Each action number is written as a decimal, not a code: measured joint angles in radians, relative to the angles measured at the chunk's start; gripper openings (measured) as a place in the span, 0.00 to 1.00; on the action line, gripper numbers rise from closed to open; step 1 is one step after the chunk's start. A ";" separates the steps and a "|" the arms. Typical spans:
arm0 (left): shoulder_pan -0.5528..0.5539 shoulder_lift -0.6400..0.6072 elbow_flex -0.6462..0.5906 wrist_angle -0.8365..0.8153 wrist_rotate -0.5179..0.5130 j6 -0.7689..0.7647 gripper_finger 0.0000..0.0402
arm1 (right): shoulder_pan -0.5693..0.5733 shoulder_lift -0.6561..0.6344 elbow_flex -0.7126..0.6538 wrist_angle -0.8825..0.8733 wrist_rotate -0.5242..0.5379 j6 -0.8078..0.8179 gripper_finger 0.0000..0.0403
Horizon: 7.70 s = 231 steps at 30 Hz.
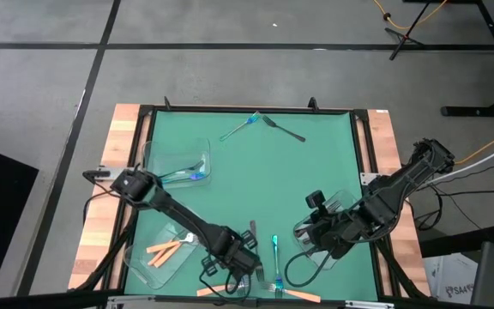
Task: Sort silverware by color (type)
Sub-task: Put the top yellow fork into the bottom left transparent bin, then put the blue fork into the top transparent bin
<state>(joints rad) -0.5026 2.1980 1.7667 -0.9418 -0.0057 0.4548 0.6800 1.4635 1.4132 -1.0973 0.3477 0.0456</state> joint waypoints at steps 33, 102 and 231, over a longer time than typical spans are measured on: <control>0.016 0.080 0.002 0.007 0.022 0.054 0.16 | 0.000 0.000 0.000 0.002 0.000 0.001 0.17; -0.172 0.079 0.541 -0.629 -0.366 -1.183 0.15 | 0.000 0.000 0.000 0.004 0.000 0.000 0.17; -0.288 -0.525 -0.316 -0.124 0.143 -2.245 0.36 | 0.000 0.000 0.000 0.008 0.003 -0.130 0.17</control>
<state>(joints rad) -0.7906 1.6733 1.4502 -1.0660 0.1373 -1.7905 0.6802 1.4639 1.4132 -1.0889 0.3510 -0.0845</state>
